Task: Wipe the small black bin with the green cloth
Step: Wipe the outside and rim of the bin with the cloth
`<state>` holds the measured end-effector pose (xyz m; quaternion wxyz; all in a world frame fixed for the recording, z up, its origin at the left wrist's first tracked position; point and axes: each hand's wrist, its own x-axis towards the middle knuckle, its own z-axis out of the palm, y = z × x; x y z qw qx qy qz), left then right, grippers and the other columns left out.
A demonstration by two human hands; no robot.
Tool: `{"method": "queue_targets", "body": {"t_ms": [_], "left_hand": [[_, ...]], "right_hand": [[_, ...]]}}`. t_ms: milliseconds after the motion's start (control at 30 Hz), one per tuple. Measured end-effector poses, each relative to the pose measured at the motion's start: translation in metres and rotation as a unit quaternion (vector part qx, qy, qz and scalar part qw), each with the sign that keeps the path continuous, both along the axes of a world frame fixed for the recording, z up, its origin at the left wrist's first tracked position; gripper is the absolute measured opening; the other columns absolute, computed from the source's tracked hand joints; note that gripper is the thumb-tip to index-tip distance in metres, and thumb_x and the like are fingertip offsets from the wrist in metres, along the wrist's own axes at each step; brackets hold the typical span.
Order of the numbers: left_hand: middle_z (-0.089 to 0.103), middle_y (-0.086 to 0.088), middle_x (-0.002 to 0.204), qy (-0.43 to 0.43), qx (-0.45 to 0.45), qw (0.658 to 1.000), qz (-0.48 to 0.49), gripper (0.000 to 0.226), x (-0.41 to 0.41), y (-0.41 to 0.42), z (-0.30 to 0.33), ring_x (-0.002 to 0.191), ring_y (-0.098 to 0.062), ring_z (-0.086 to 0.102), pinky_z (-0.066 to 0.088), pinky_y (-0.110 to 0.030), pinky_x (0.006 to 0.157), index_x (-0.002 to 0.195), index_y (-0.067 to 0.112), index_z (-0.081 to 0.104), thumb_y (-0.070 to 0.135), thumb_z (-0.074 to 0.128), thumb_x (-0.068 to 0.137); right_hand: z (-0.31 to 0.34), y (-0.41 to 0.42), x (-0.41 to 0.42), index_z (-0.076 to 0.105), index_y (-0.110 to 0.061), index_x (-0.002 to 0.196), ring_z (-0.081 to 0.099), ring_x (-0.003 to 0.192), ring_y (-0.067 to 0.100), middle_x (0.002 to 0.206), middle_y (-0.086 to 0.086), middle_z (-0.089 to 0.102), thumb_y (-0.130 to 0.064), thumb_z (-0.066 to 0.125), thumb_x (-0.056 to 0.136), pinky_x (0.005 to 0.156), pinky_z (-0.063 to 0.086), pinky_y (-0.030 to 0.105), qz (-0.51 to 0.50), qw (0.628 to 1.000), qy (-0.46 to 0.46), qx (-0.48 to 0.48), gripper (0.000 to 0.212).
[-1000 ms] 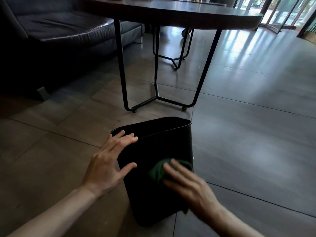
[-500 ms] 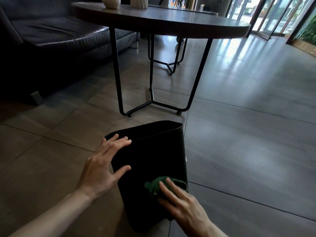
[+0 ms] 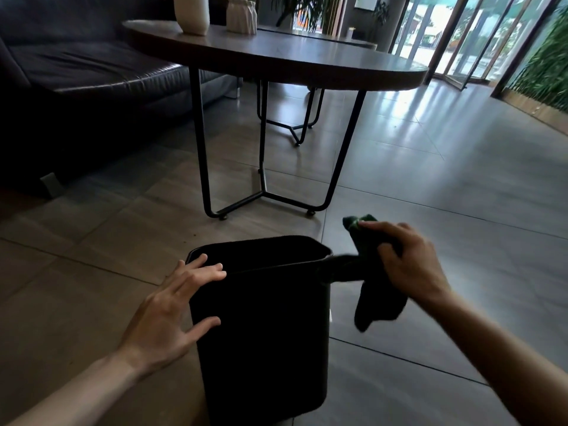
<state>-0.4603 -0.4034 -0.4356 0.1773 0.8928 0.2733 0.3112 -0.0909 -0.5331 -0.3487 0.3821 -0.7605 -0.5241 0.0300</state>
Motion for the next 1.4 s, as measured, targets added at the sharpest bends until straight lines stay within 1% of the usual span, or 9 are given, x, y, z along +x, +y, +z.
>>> {"method": "queue_targets", "body": {"t_ms": [133,267,467,633,767,900,1000,1233,1400], "left_hand": [[0.048,0.021,0.151,0.012,0.023,0.999,-0.046,0.072,-0.011,0.007,0.0,0.148,-0.013,0.038,0.03,-0.04,0.121,0.141,0.035,0.047,0.044,0.078,0.077],[0.048,0.021,0.152,0.031,0.041,0.997,-0.053,0.069,-0.026,0.014,0.002,0.148,-0.012,0.039,0.034,-0.039,0.117,0.141,0.032,0.049,0.051,0.072,0.078],[0.051,0.017,0.149,0.038,0.003,0.999,-0.002,0.063,-0.048,0.022,0.007,0.146,-0.007,0.039,0.03,-0.039,0.119,0.133,0.026,0.052,0.052,0.07,0.077],[0.044,0.019,0.154,0.082,-0.012,0.996,0.02,0.078,-0.054,0.027,0.011,0.147,0.004,0.032,0.026,-0.035,0.121,0.132,0.036,0.045,0.025,0.09,0.069],[0.038,0.018,0.158,0.115,-0.007,0.991,0.063,0.081,-0.049,0.028,0.019,0.149,-0.009,0.035,0.024,-0.034,0.123,0.131,0.044,0.04,0.022,0.09,0.071],[0.043,0.015,0.155,0.023,0.028,0.999,0.016,0.058,-0.009,0.014,0.044,0.147,-0.008,0.039,0.024,-0.039,0.124,0.132,0.034,0.051,0.019,0.069,0.079],[0.045,0.016,0.153,-0.04,0.01,0.998,-0.04,0.053,0.033,-0.009,0.065,0.145,-0.007,0.04,0.024,-0.031,0.123,0.138,0.031,0.05,0.029,0.062,0.086],[0.035,0.021,0.158,0.01,0.01,1.0,-0.012,0.062,0.064,-0.03,0.051,0.152,-0.004,0.021,0.034,-0.039,0.119,0.15,0.041,0.037,0.046,0.059,0.092],[0.05,0.017,0.148,0.008,0.004,0.999,-0.032,0.053,0.054,-0.007,0.056,0.144,-0.004,0.039,0.04,-0.036,0.115,0.145,0.034,0.049,0.029,0.062,0.094]], "right_hand": [[0.016,0.032,0.025,0.077,-0.039,0.114,0.059,0.102,0.03,0.108,0.007,0.06,-0.002,0.052,0.094,0.09,0.042,0.033,0.0,0.995,-0.012,-0.094,0.049],[0.007,0.042,0.007,0.08,-0.029,0.112,0.062,0.104,0.026,0.113,0.005,0.061,0.005,0.058,0.09,0.099,0.049,0.037,0.117,0.975,-0.074,-0.171,0.046],[0.002,0.033,-0.009,0.073,-0.04,0.123,0.054,0.096,0.007,0.116,-0.005,0.052,-0.003,0.069,0.09,0.083,0.037,0.004,0.269,0.93,-0.133,-0.211,0.05],[0.019,0.027,-0.032,0.072,-0.034,0.115,0.059,0.101,0.016,0.124,-0.003,0.051,-0.03,0.072,0.095,0.089,0.053,0.033,0.331,0.893,-0.231,-0.198,0.02],[0.027,0.02,-0.053,0.065,-0.031,0.118,0.051,0.106,0.019,0.123,-0.003,0.052,-0.039,0.06,0.103,0.085,0.052,0.035,0.337,0.872,-0.294,-0.198,0.018],[0.034,0.011,-0.075,0.057,-0.036,0.118,0.051,0.104,0.02,0.12,-0.004,0.05,-0.045,0.054,0.102,0.078,0.054,0.039,0.29,0.893,-0.295,-0.18,0.018],[0.041,0.016,-0.088,0.057,-0.036,0.12,0.052,0.102,0.022,0.113,-0.001,0.049,-0.045,0.054,0.101,0.073,0.053,0.04,0.243,0.903,-0.311,-0.173,0.022],[0.033,0.026,-0.119,0.062,-0.026,0.118,0.055,0.103,0.026,0.111,0.002,0.054,-0.04,0.051,0.102,0.063,0.041,0.035,0.142,0.928,-0.321,-0.125,0.024],[0.014,0.014,-0.112,0.069,-0.016,0.119,0.06,0.099,0.027,0.114,0.004,0.062,-0.021,0.059,0.103,0.078,0.055,0.04,0.164,0.956,-0.211,0.12,0.02]]}}
